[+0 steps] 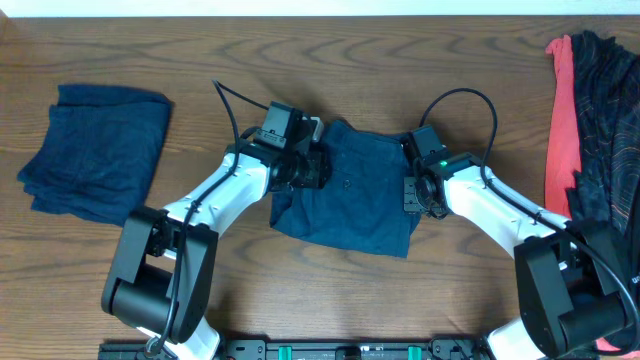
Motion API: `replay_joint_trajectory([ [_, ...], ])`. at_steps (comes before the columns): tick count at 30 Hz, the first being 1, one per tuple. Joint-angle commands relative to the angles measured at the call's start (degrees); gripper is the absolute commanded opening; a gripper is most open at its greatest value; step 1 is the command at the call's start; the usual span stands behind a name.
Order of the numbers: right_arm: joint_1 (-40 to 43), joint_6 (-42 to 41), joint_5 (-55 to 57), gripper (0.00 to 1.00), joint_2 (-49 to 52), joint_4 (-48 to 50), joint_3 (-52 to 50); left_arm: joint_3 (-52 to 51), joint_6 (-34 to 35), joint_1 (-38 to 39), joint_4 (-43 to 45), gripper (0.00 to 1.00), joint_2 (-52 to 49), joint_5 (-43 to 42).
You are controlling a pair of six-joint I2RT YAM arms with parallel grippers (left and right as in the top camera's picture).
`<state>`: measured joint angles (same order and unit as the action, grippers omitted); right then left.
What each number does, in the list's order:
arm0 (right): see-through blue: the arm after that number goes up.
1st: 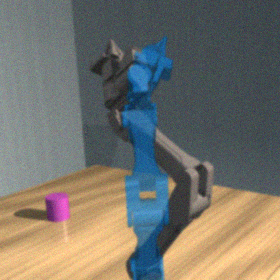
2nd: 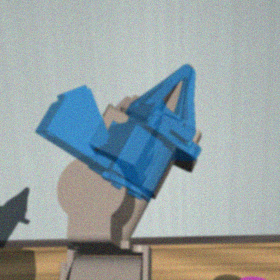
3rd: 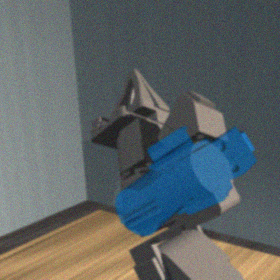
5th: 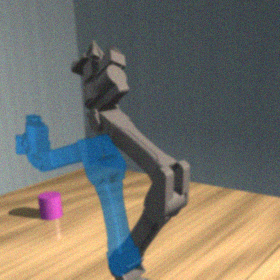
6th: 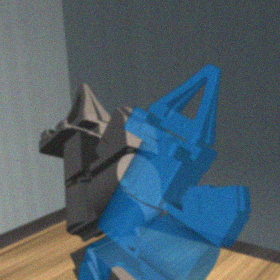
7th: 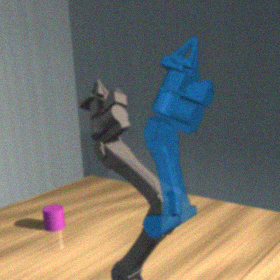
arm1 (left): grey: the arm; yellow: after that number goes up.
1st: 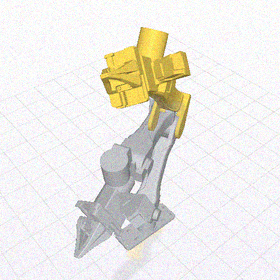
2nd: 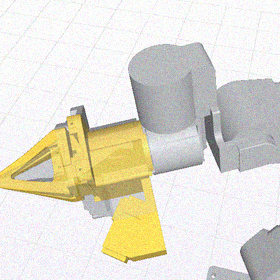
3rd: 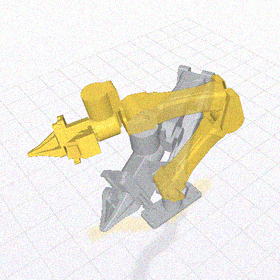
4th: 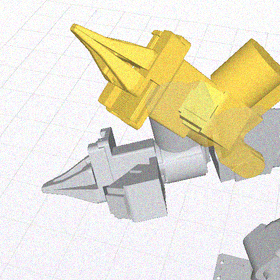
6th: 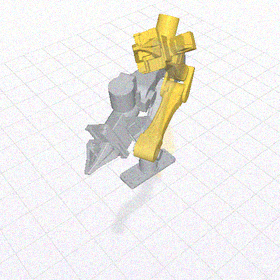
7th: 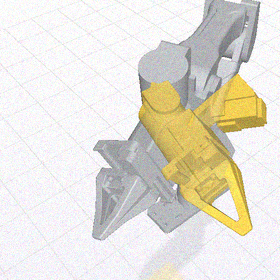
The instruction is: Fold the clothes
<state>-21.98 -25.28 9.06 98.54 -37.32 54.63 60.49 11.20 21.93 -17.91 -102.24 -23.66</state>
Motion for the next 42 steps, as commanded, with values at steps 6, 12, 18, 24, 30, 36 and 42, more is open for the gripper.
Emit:
replay_joint_trajectory([
  [6, 0.44, -0.83, -0.76, 0.5, 0.98, 0.02, -0.44, -0.04, -1.14, 0.02, 1.4, 0.43, -0.96, 3.58],
  [12, 0.42, -0.83, -1.57, 0.47, 2.38, -0.28, -0.44, -0.07, -1.14, 0.02, 1.53, 0.08, -1.09, 3.67],
  [18, 0.44, -0.85, -1.55, 0.46, 6.16, -0.39, -0.44, -0.07, -1.09, 0.02, -0.74, 0.06, -1.07, 5.79],
  [24, 0.44, -0.9, -0.17, 0.43, 7.98, -0.83, -0.44, -0.04, -1.07, 0.0, -6.47, 0.06, -1.05, 14.88],
  [30, 2.12, -2.16, 0.44, 0.42, 7.98, -2.03, -0.44, -0.02, 4.0, -1.27, -7.72, 0.06, -0.87, 18.4],
  [36, 4.79, -2.56, 0.42, 0.4, 7.98, -2.71, -0.44, -0.04, 6.93, -3.96, -8.22, 0.06, 0.81, 18.27],
  [42, 5.79, -2.54, 0.39, 0.4, 7.98, -2.73, -0.44, -0.04, 7.65, -4.02, -11.45, 0.06, 0.9, 18.16],
])
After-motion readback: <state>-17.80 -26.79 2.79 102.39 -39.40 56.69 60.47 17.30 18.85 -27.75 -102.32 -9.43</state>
